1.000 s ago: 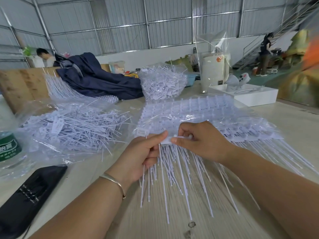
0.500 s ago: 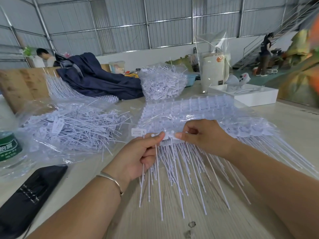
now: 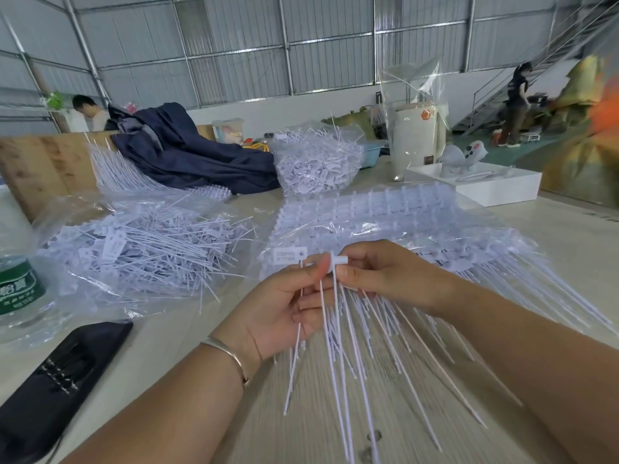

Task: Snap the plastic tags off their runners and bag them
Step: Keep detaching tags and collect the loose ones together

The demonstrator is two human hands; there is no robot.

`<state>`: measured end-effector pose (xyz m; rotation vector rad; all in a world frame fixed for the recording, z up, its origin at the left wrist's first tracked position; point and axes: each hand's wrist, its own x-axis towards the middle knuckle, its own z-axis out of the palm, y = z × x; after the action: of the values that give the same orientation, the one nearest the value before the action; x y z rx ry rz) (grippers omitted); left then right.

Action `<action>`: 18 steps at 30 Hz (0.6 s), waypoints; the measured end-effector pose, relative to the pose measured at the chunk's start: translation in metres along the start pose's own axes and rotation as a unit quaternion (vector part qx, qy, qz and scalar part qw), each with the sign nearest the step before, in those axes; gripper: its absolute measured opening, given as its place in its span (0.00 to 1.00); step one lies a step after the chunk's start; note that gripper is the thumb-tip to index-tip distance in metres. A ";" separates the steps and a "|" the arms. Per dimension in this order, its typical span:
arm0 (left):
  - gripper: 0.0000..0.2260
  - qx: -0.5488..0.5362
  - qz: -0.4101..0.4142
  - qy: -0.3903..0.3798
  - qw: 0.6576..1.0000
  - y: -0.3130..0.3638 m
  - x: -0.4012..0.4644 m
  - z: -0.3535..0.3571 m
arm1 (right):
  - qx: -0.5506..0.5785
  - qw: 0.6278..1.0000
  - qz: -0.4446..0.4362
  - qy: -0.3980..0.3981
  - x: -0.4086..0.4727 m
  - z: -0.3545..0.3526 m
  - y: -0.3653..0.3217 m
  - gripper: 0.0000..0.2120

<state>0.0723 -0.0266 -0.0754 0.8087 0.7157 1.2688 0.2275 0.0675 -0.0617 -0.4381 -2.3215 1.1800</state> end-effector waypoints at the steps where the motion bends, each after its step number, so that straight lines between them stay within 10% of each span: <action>1: 0.18 0.010 0.003 0.011 1.000 0.001 0.000 0.001 | 0.005 1.000 0.001 0.011 0.000 0.000 -0.001 0.18; 9: 0.05 0.076 0.015 0.164 0.983 0.000 0.006 -0.005 | -0.009 0.996 0.035 0.080 0.002 -0.006 0.003 0.23; 18: 0.16 0.050 0.016 0.256 0.965 0.003 0.005 -0.016 | -0.033 0.995 0.027 0.092 0.002 -0.011 0.010 0.14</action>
<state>0.0581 -0.0193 -0.0811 0.5738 1.1918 1.4977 0.2322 0.0815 -0.0634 -0.6114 -2.2068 1.0434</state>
